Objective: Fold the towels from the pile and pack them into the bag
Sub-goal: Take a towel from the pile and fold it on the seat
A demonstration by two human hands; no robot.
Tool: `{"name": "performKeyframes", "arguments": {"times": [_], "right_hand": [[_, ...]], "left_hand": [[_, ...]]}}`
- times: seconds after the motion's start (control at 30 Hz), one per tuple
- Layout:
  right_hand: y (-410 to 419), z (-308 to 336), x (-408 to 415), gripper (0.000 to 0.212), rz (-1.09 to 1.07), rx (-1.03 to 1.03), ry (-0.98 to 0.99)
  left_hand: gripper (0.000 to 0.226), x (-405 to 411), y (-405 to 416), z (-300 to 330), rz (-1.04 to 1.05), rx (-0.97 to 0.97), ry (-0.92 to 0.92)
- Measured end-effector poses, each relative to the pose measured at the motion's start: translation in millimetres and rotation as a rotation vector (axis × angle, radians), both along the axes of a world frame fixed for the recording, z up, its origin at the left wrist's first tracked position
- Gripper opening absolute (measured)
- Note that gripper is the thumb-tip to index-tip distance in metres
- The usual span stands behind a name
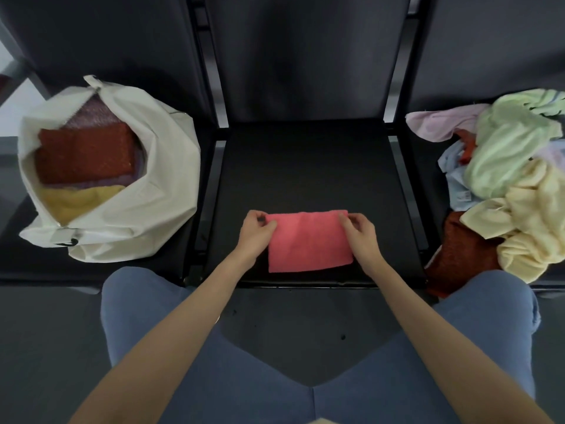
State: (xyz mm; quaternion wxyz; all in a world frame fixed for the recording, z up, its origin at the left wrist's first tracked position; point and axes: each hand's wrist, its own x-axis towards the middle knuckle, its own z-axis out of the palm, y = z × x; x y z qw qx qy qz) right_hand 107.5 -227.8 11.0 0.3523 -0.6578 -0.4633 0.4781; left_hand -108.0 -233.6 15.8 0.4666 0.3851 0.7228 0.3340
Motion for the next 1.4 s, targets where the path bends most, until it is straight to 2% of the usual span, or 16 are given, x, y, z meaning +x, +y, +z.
{"name": "performKeyframes", "arguments": {"times": [0.07,0.17,0.3,0.47,0.53,0.6,0.7,0.83,0.97,1.1,1.23,1.4], "right_hand": [[6.0,-2.6,-2.1,0.039,-0.009,-0.029,0.011],[9.9,-8.7,-3.5,0.043,0.028,-0.031,-0.110],[6.2,-18.7,-5.8,0.046,0.059,-0.015,-0.280],[-4.4,-23.2,-15.9,0.040,0.039,-0.052,-0.513],[-10.0,-21.5,-22.1,0.038,0.038,-0.055,-0.575],[-13.5,-19.6,-29.2,0.037,0.040,-0.055,-0.609],[-13.1,-14.8,-45.5,0.034,0.044,-0.046,-0.497],[-10.6,2.6,-86.0,0.022,0.064,-0.058,-0.180],[1.2,26.6,-138.4,0.029,0.076,-0.045,0.032],[14.4,60.7,-191.8,0.035,0.183,0.001,0.187],[28.6,89.7,-250.7,0.048,0.366,0.154,0.211],[50.8,102.5,-333.3,0.070,0.580,0.372,0.177]], "left_hand": [[0.026,0.9,5.2,-4.2,0.026,-0.049,-0.024],[0.038,3.4,3.4,-5.7,0.032,-0.066,-0.041],[0.056,-0.3,-6.3,-18.3,-0.052,-0.110,0.212],[0.067,-0.3,-14.5,-28.0,-0.120,-0.210,0.337],[0.062,3.3,-16.6,-29.9,-0.151,-0.225,0.366],[0.045,6.6,-19.7,-23.5,-0.167,-0.226,0.324],[0.030,-1.0,-21.7,-15.0,-0.125,-0.191,0.259],[0.035,-39.6,-21.3,7.8,0.031,-0.077,0.191],[0.029,-99.1,-24.4,33.5,0.183,0.079,0.146],[0.026,-159.9,-25.3,66.9,0.289,0.211,0.096],[0.030,-221.6,-23.2,101.1,0.360,0.368,0.284],[0.035,-293.4,-14.0,125.2,0.393,0.402,0.589]]}}
